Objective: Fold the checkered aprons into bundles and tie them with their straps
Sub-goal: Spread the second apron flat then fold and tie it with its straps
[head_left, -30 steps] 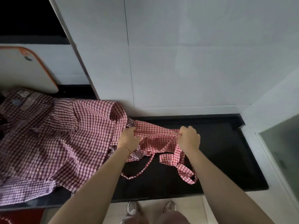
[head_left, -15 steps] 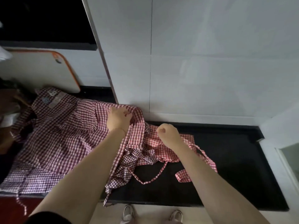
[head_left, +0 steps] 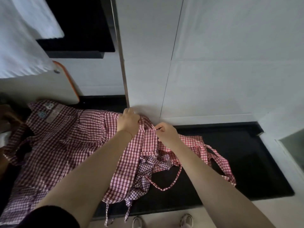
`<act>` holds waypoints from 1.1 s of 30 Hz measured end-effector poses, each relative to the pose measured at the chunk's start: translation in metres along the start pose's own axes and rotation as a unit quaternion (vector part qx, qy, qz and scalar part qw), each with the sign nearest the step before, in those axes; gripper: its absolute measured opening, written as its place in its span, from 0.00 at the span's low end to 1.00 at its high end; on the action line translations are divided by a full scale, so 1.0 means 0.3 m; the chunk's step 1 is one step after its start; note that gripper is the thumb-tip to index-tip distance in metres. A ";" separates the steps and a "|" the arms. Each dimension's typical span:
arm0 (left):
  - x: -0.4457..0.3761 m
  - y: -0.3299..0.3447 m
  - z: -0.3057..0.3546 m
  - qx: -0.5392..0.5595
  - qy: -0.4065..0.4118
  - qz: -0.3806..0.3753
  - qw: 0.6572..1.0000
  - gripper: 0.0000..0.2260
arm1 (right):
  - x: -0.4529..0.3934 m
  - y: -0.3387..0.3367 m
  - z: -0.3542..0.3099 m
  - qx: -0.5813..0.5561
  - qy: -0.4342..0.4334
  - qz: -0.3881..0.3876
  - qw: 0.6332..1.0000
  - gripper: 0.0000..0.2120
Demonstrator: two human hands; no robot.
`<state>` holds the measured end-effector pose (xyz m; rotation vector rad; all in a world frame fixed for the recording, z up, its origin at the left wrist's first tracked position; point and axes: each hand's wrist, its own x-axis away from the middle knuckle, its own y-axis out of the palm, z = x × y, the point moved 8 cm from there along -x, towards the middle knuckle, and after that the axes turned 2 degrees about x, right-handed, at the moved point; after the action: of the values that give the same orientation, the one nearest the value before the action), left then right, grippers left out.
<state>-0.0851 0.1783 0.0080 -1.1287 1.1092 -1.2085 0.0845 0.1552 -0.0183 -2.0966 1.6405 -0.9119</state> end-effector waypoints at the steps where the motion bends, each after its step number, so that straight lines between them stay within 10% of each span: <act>1: -0.002 -0.013 0.002 0.035 0.011 0.013 0.999 0.10 | -0.001 0.002 -0.007 -0.014 -0.001 0.010 1.000 0.15; 6: 0.035 -0.153 0.044 0.220 0.105 0.111 0.963 0.10 | -0.011 -0.017 -0.066 -0.031 -0.036 0.030 0.998 0.50; 11: 0.064 -0.280 0.077 0.302 0.152 0.177 0.924 0.13 | -0.005 -0.081 -0.142 -0.071 -0.037 0.019 0.997 0.10; 19: 0.051 -0.193 0.055 0.177 0.003 0.095 0.980 0.10 | 0.062 -0.218 -0.007 -0.167 0.059 -0.039 0.983 0.12; 27: 0.092 -0.136 0.347 0.199 0.002 0.067 0.978 0.20 | 0.187 -1.009 0.458 0.108 0.260 0.388 0.878 0.28; 30: 0.115 0.017 0.484 0.139 -0.023 -0.060 0.988 0.22 | 0.114 -0.978 0.480 0.152 0.181 0.326 0.915 0.36; 33: 0.172 0.207 0.591 0.084 -0.029 -0.209 0.974 0.28 | 0.022 -0.743 0.524 0.205 0.044 0.088 0.974 0.16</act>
<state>0.1001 0.1359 -0.0354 -1.2943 0.7253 -1.5518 0.3540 0.1923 0.0024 -1.6294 1.4958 -1.1803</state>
